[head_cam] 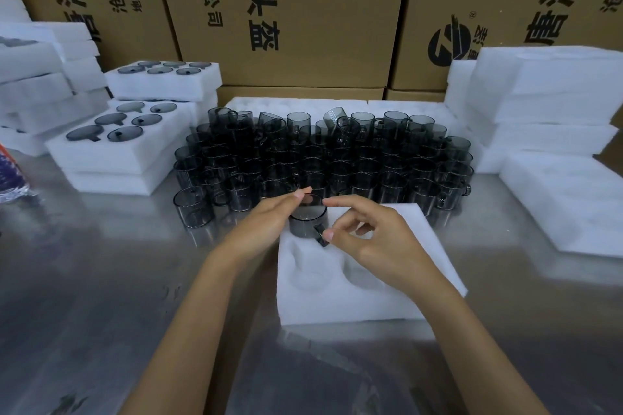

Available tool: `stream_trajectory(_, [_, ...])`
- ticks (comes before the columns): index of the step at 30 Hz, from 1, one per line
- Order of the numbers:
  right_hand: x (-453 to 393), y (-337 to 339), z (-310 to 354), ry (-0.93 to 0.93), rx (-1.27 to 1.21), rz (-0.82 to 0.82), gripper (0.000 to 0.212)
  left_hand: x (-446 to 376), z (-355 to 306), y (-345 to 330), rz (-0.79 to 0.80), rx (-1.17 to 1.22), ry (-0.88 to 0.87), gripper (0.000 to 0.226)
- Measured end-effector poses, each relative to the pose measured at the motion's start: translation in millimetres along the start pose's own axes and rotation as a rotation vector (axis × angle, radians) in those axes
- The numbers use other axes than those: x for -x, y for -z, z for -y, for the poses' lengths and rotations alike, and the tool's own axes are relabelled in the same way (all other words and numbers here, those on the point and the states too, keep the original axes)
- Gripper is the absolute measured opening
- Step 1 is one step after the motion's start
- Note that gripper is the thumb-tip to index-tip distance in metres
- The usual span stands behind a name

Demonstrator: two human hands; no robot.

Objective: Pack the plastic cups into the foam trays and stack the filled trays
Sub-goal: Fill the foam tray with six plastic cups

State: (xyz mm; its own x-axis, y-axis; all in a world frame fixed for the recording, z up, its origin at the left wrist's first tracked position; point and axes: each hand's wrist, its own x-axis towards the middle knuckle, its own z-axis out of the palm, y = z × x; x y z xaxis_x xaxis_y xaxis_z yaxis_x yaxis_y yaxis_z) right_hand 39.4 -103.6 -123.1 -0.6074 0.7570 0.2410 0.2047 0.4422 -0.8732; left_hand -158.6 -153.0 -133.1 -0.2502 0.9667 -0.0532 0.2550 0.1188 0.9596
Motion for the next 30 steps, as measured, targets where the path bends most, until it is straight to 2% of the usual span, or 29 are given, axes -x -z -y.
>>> stream_trajectory(4, [-0.4,-2.7,-2.8,-0.01,0.132,-0.087,0.036,-3.0,1.1,-9.2,-0.065,0.077,0.028,0.031])
stream_trajectory(10, [-1.6,-1.5,-6.5,-0.057,0.437,-0.103,0.036,-7.3,4.6,-15.5,-0.175,-0.074,-0.085,0.026])
stream_trajectory(16, [-4.6,-4.3,-10.0,-0.112,0.42,-0.098,0.023,-8.6,6.2,-21.6,-0.228,-0.044,-0.115,0.026])
stream_trajectory(20, [-4.8,-2.9,-9.5,-0.131,0.413,-0.075,0.024,-7.2,5.5,-24.7,-0.291,-0.027,-0.104,0.026])
stream_trajectory(22, [-3.9,-1.9,-8.4,-0.124,0.4,-0.075,0.025,-6.3,3.5,-24.8,-0.363,0.017,-0.115,0.022])
stream_trajectory(24, [-2.8,-1.6,-7.6,-0.106,0.38,-0.078,0.028,-6.2,2.9,-20.1,-0.518,0.032,-0.132,0.018])
stream_trajectory(26, [-1.6,-1.1,-7.0,-0.091,0.363,-0.074,0.033,-6.4,6.5,-10.3,-0.685,-0.088,-0.133,0.018])
stream_trajectory(27, [-1.2,-1.1,-6.9,-0.087,0.362,-0.075,0.035,-6.5,9.9,-4.3,-0.72,-0.181,-0.121,0.02])
stream_trajectory(30, [-0.8,-1.8,-6.6,-0.073,0.378,-0.087,0.032,-5.5,19.9,7.9,-0.621,-0.436,-0.054,0.032])
